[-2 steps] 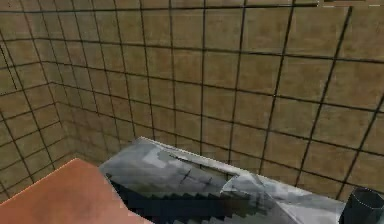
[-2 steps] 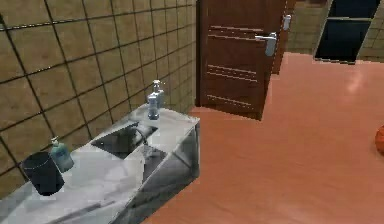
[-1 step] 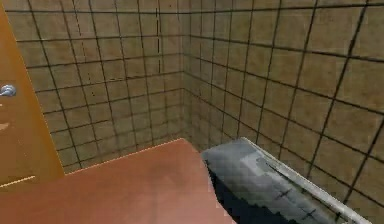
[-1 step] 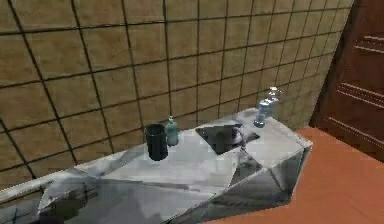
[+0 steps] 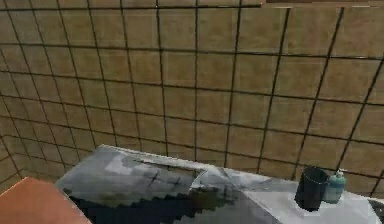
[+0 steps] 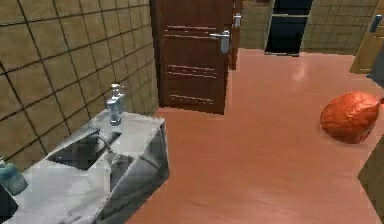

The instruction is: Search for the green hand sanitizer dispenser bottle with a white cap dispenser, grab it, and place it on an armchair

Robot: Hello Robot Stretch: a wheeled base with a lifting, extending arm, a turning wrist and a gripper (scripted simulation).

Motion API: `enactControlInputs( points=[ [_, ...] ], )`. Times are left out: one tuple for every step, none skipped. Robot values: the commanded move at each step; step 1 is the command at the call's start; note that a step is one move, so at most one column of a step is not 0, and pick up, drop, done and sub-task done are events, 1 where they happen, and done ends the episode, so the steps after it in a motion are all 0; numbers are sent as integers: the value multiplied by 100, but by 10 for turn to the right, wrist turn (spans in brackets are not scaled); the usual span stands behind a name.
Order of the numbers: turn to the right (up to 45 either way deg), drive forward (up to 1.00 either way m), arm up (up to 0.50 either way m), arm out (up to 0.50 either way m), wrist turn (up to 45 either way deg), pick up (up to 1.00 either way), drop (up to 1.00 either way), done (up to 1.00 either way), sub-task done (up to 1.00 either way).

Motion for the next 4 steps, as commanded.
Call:
enactControlInputs(
  points=[
    [450,0,0,0,0,0,0,0,0],
    [150,0,0,0,0,0,0,0,0],
    [0,30,0,0,0,0,0,0,0],
    [-450,0,0,0,0,0,0,0,0]
  ],
)
